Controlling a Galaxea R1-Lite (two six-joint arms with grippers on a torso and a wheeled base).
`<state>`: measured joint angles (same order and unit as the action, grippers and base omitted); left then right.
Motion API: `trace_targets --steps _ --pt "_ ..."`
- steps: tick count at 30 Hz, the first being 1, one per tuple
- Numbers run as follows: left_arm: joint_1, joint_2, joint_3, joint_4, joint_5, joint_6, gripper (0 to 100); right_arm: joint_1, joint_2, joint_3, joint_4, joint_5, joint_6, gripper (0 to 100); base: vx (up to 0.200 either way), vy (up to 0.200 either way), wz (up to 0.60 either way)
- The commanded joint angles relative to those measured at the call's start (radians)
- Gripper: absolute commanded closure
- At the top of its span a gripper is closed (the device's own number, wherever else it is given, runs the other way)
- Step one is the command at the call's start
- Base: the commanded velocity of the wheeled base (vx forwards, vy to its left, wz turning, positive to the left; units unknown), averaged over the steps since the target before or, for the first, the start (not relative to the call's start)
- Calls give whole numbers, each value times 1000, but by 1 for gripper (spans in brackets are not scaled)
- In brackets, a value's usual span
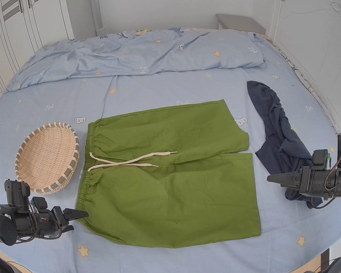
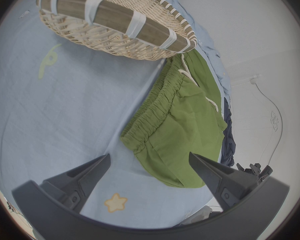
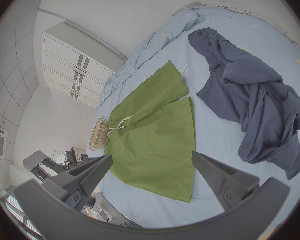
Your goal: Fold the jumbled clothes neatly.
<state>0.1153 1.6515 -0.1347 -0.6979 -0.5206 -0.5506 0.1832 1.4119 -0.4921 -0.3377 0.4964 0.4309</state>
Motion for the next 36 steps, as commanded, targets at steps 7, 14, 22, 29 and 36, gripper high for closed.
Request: trace_targets --steps 7,14,22,29,36 --pt "-8 160 4 -153 -2 -8 0 2 4 12 -1 -2 -1 0 0 0 0" --pt "-9 186 15 -236 -2 -8 0 2 4 12 -1 -2 -3 0 0 0 0" --pt "-9 212 18 -308 -2 -9 0 2 7 12 -3 -2 -3 0 0 0 0" --pt "-11 237 30 -365 -2 -9 100 2 7 12 -1 -2 -1 0 0 0 0" --pt "-9 238 56 -410 -2 -8 100 1 7 14 -1 -2 -3 0 0 0 0"
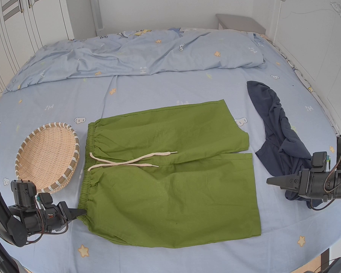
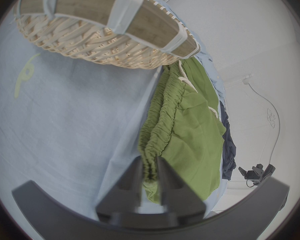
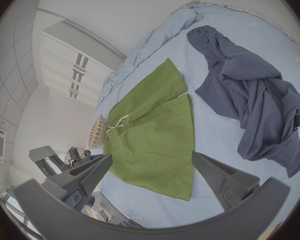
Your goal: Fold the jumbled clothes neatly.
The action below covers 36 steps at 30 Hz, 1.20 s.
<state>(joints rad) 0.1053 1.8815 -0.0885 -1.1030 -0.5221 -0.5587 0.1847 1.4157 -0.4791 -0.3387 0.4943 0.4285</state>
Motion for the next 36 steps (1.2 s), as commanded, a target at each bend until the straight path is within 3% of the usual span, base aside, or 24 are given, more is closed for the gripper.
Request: trace_targets --steps 1,7,15,16,18,26,36 --pt "1 8 10 -5 -1 0 100 -1 3 1 0 0 -1 0 0 0 0" --pt "11 7 89 -89 -1 2 100 4 0 45 3 -2 -1 0 0 0 0" --pt "16 7 89 -55 1 0 100 18 74 169 -2 4 -71 0 0 0 0" --pt "14 7 89 -58 1 0 100 12 175 197 -32 6 -145 0 0 0 0" --pt "13 8 89 -60 1 0 100 12 223 214 -71 7 -166 0 0 0 0" --pt "10 7 89 -67 1 0 100 36 417 317 -396 69 -166 0 0 0 0" --pt "10 7 89 -69 1 0 100 42 462 355 -477 73 -162 0 0 0 0"
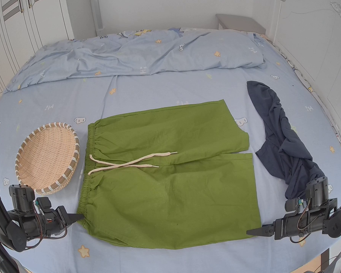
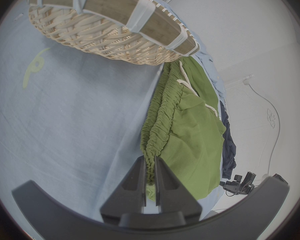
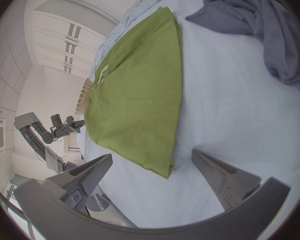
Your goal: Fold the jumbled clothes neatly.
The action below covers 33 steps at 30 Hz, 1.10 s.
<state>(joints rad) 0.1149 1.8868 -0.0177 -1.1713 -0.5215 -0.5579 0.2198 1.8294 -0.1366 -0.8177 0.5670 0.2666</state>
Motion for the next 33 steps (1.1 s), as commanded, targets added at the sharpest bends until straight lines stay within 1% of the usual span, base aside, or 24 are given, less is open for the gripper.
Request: trace_targets --steps 1,3,8,15,20,25,26,33 --pt "0 2 18 -1 0 0 100 9 48 12 2 1 0 0 0 0 0" --pt "-1 2 18 -1 0 0 100 23 50 12 2 5 2 0 0 0 0" --pt "-4 0 18 -1 0 0 100 39 50 9 2 51 5 0 0 0 0" --pt "-3 -5 18 4 0 0 100 49 70 -5 -14 57 37 0 0 0 0" --pt "-1 -6 18 4 0 0 100 36 94 0 -81 83 82 0 0 0 0" --pt "-3 -5 18 4 0 0 100 33 110 14 -152 83 128 0 0 0 0" --pt "-3 -5 18 4 0 0 100 32 114 15 -163 83 129 100 0 0 0" --pt "3 -3 18 1 0 0 100 9 125 43 -212 85 135 100 0 0 0"
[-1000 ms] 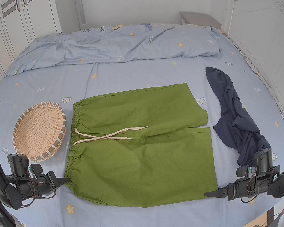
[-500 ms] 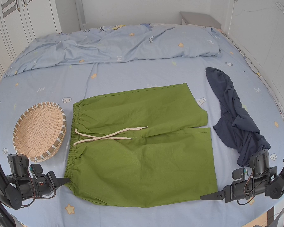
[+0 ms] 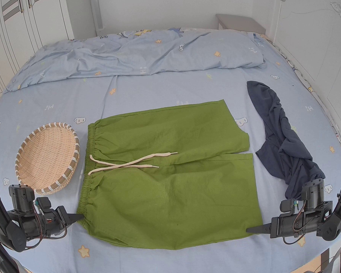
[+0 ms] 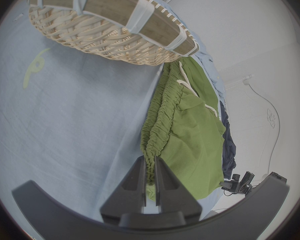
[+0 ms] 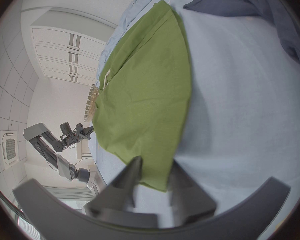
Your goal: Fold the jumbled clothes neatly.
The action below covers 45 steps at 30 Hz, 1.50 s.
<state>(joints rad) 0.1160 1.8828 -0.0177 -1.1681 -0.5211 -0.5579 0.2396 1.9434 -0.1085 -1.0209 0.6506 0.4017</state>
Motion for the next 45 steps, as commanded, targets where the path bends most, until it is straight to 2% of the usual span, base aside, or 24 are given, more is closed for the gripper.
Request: trace_targets --steps 1,12,17,23,35,38,45 --pt "4 2 18 -2 1 0 100 -17 12 20 -13 1 0 100 0 0 0" --pt "7 -16 18 42 3 -19 100 -57 -64 109 -47 -2 -4 100 0 0 0" --pt "-7 -56 18 130 7 -20 100 -52 -170 109 70 -3 -3 100 0 0 0" --pt "1 -166 18 335 7 -10 100 -60 -279 109 239 -3 -14 100 0 0 0" --pt "-9 -330 18 602 7 -10 100 -52 -567 109 591 1 -18 100 0 0 0" --pt "-10 -366 18 653 7 -8 100 -52 -626 109 643 3 -17 100 0 0 0" --pt "-10 -491 18 866 6 9 100 -43 -810 109 825 4 -15 100 0 0 0"
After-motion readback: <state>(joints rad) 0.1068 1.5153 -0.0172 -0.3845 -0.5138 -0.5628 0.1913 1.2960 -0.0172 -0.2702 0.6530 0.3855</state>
